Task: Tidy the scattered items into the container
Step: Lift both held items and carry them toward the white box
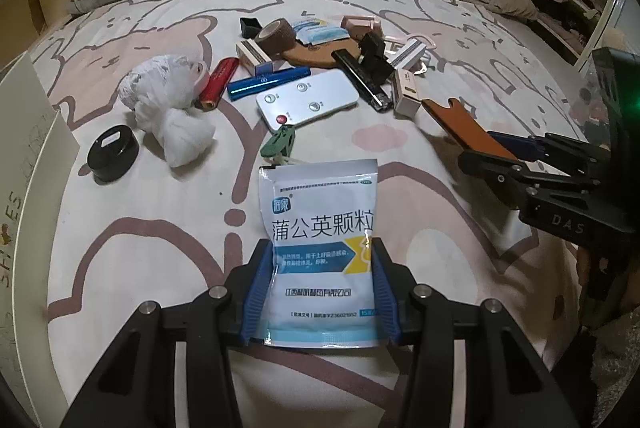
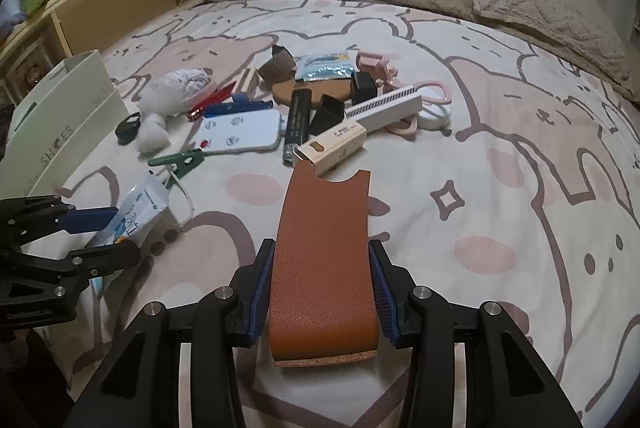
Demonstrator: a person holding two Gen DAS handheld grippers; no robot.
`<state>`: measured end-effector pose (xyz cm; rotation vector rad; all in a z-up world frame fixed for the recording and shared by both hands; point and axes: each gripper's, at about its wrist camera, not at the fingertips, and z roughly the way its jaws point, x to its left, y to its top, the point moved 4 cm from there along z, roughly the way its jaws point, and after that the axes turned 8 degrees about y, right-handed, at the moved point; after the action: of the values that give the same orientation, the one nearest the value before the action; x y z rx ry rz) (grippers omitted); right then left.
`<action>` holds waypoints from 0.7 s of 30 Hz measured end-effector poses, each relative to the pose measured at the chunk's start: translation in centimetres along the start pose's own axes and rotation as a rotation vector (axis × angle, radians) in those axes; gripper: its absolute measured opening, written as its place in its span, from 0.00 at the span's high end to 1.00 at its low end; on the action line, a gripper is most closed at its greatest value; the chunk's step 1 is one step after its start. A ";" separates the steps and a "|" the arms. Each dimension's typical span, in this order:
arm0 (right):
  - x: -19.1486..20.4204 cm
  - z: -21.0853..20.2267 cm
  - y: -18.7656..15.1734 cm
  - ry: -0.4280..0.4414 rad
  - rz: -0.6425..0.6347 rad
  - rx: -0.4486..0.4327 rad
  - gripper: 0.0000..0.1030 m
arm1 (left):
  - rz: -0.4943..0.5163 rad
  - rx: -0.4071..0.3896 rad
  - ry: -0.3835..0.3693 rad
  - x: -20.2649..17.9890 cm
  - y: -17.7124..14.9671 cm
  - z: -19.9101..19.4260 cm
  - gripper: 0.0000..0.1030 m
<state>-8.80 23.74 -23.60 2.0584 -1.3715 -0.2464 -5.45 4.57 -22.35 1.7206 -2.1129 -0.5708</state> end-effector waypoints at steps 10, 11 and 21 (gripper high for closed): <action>-0.4 -1.8 0.6 0.028 0.044 -0.052 0.56 | -0.021 -0.033 -0.003 0.5 0.4 -1.0 0.54; -0.4 -2.0 0.6 0.028 0.048 -0.058 0.56 | -0.019 -0.048 0.008 0.6 0.5 -1.3 0.54; 1.3 -3.8 1.0 0.024 0.015 -0.113 0.56 | -0.090 -0.117 0.010 3.1 1.7 -3.5 0.54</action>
<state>-7.16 23.88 -19.81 1.9518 -1.3274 -0.2853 -5.72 1.52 -18.41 1.7559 -1.9622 -0.6950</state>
